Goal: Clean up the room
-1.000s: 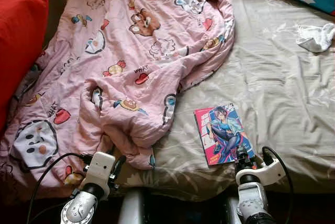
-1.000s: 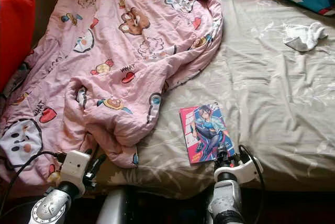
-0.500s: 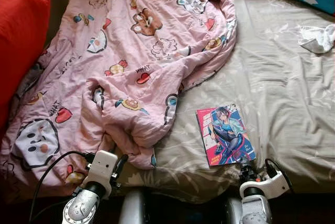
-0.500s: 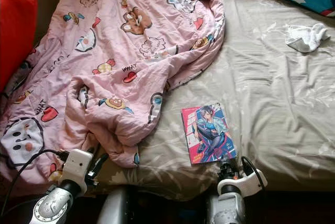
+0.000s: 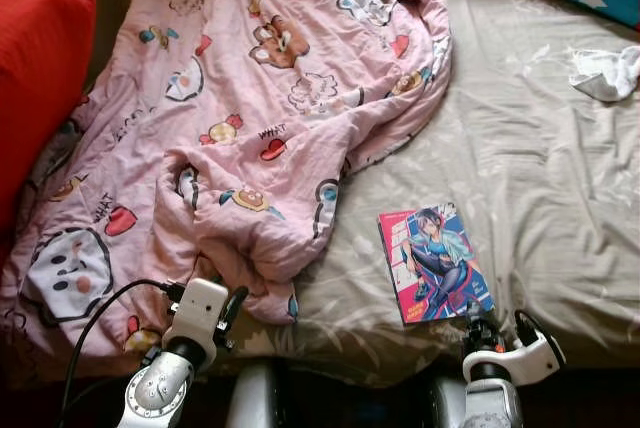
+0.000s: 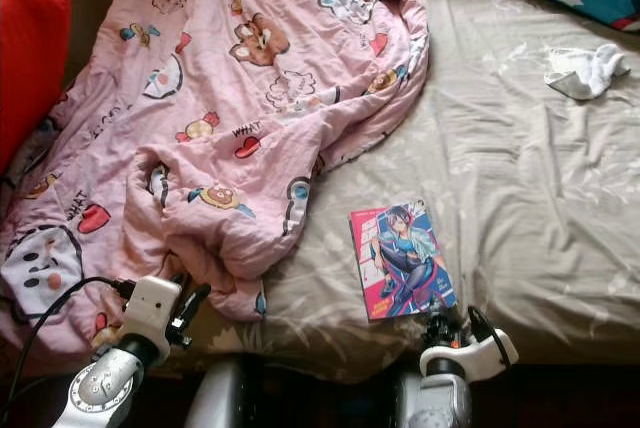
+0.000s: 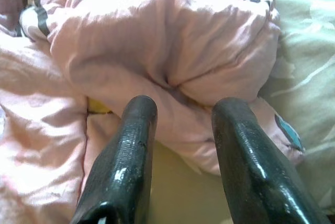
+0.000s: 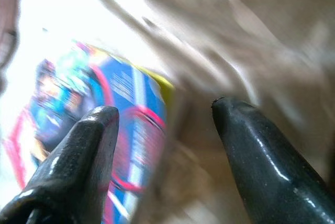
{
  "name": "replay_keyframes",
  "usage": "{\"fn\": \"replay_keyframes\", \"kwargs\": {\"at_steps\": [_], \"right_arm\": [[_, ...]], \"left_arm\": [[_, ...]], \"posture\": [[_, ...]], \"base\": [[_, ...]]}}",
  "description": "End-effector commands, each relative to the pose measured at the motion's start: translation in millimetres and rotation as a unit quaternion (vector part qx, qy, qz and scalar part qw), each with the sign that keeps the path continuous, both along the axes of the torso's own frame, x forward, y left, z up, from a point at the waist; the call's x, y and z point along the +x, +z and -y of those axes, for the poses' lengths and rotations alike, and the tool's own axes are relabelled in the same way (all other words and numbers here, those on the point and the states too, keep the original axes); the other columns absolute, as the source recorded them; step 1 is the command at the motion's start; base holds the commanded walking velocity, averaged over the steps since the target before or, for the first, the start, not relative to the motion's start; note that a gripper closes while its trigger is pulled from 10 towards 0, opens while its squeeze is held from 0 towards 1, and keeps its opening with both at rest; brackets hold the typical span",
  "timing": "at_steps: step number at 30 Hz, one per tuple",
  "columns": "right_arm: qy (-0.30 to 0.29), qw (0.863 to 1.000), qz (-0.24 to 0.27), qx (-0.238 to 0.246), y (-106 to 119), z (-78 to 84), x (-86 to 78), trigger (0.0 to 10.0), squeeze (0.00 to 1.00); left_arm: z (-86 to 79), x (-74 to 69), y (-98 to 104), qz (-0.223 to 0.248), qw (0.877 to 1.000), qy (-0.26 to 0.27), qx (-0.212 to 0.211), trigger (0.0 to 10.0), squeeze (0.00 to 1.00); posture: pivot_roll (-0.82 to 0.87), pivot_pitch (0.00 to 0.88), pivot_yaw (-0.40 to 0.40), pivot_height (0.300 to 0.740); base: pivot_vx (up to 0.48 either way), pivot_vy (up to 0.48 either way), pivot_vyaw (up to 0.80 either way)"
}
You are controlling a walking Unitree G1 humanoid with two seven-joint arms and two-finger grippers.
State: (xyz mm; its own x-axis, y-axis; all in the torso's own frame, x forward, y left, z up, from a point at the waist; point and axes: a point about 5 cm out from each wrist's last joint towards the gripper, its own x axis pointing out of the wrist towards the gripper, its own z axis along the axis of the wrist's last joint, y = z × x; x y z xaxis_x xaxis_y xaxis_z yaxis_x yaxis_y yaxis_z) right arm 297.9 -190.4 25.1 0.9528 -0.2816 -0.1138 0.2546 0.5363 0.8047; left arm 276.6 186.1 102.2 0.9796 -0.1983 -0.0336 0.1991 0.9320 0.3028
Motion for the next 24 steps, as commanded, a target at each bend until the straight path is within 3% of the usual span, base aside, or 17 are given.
{"fn": "replay_keyframes", "kwargs": {"at_steps": [1,12,24], "right_arm": [[-0.002,1.000,-0.006,0.007,-6,-3.9,-6.6,10.0,0.00],[0.029,0.995,0.089,0.022,25,-17.0,7.3,10.0,0.00],[0.023,0.995,0.086,0.052,28,-10.3,14.9,10.0,0.00]], "left_arm": [[-6.1,-6.7,-13,-0.026,1.000,0.009,0.004,10.0,0.00],[-5.1,-5.6,-14,-0.023,1.000,0.009,0.001,10.0,0.00],[-5.3,-9.3,-15,-0.025,1.000,0.008,0.001,10.0,0.00]], "posture": [[0.11,0.343,0.114,0.613],[0.10,0.348,0.112,0.613],[0.11,0.346,0.111,0.613]], "base": [[0.000,0.000,0.00],[0.000,0.000,0.00],[0.000,0.000,0.00]]}}
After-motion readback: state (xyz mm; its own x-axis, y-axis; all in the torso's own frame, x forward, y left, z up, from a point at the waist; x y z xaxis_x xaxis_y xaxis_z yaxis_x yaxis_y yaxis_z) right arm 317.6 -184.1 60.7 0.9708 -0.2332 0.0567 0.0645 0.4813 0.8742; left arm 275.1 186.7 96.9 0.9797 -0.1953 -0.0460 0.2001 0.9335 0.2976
